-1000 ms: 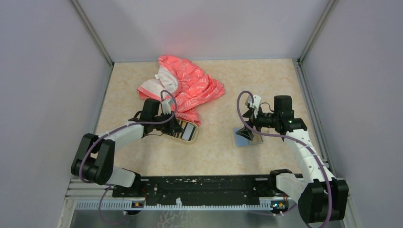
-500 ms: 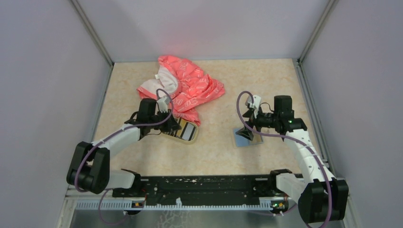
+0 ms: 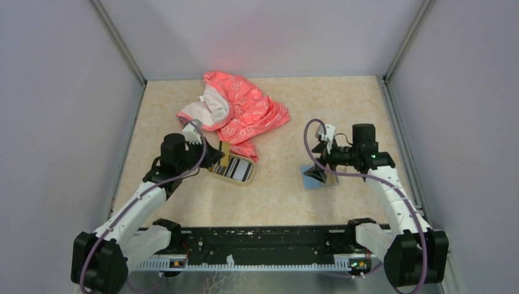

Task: Put the credit cards into the card holder
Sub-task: Pick up the credit card from the storage box, then insert the credit card into the card holder.

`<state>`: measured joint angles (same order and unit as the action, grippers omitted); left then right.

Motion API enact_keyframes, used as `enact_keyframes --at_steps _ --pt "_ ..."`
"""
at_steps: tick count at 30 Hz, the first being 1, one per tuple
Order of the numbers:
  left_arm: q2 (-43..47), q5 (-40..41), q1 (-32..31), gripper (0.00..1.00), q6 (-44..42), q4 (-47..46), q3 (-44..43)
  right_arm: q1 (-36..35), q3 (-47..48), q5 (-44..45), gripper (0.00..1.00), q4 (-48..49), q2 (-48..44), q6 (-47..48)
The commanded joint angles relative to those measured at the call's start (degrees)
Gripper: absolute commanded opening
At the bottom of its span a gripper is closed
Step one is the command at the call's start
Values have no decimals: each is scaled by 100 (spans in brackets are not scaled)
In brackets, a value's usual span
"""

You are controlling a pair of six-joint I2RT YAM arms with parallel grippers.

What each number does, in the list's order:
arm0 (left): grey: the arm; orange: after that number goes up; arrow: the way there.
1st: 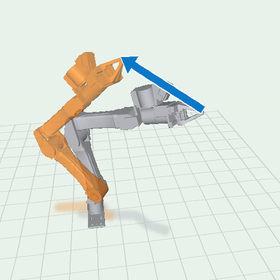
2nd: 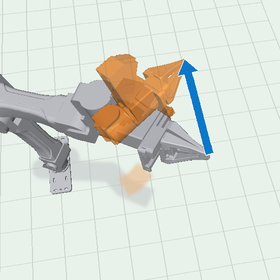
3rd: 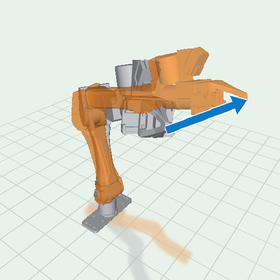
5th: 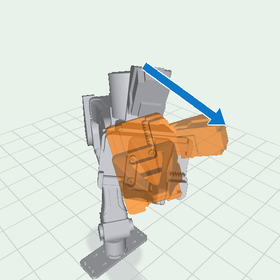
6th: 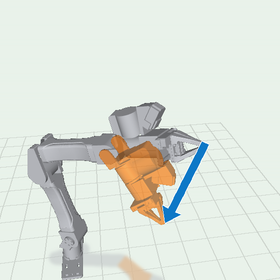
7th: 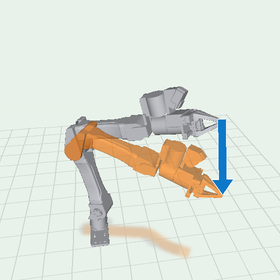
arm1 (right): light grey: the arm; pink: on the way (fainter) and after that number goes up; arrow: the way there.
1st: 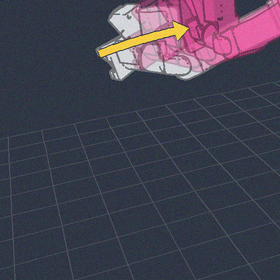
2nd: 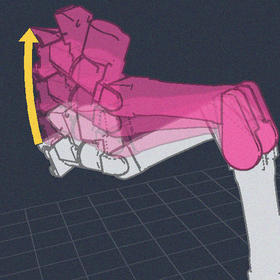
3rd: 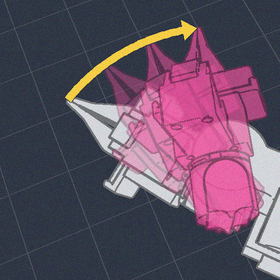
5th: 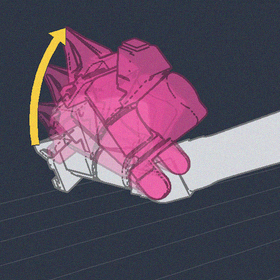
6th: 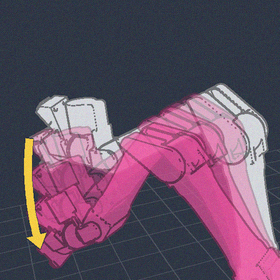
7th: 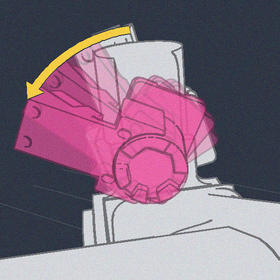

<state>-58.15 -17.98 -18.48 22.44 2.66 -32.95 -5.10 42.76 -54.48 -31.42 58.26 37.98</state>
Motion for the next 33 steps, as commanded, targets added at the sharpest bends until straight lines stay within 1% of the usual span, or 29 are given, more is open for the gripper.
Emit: enact_keyframes --at_steps 1,2,3,4,5,6,7,8,9,11,13,16,18,21,25,27,29,31,33 --pt "576 -1327 29 0 596 -1521 721 -17 115 -516 99 -77 -39 310" --pt "601 -1881 24 0 852 -2210 969 -21 58 -663 98 -29 -80 276" --pt "575 -2304 0 0 1337 -3074 1243 -20 -16 -853 98 61 -126 207" --pt "529 -2549 -57 0 1786 -3996 1506 -25 -100 -1149 99 119 -170 169" --pt "470 -2572 -199 0 2141 -4762 1744 -21 -162 -1470 99 103 -208 223" --pt "432 -2431 -389 0 2282 -5322 1893 -18 -211 -1749 99 39 -236 336" --pt "425 -2171 -695 0 2267 -5651 1987 -23 -237 -1960 98 -40 -261 446" --pt "437 -1748 -1052 0 2134 -5853 2042 -40 -249 -2077 98 -130 -268 548" --pt "443 -1289 -1565 0 1961 -5996 2068 -79 -258 -2116 98 -194 -272 616" --pt "341 -458 -2275 0 1656 -6476 2147 -146 -248 -2115 98 -228 -238 626" --pt "70 155 -2695 0 1603 -7253 2293 -226 -198 -2089 97 -265 -144 546" --pt "-513 720 -2986 0 1677 -8306 2385 -355 -145 -2190 93 -220 62 317" --pt "-1061 944 -3202 0 1677 -8849 2268 -494 -194 -2270 89 63 161 -34" --pt "-1924 1197 -3543 0 1668 -9579 1961 -743 -376 -2286 84 937 192 -1020" --pt "-2863 1376 -3778 0 1720 -10452 1563 -937 -673 -2241 81 2047 58 -2135" --pt "-3139 1340 -3834 0 1777 -10508 1320 -984 -868 -2050 81 2714 -31 -2773" --pt "-3345 1341 -3899 0 1758 -10530 1107 -1016 -1013 -1932 79 3160 -52 -3280" --pt "-3491 1365 -3946 0 1755 -10523 977 -1049 -1050 -1826 75 3376 -16 -3470" --pt "-3627 1392 -3967 0 1787 -10530 905 -1088 -1038 -1781 68 3396 62 -3571"
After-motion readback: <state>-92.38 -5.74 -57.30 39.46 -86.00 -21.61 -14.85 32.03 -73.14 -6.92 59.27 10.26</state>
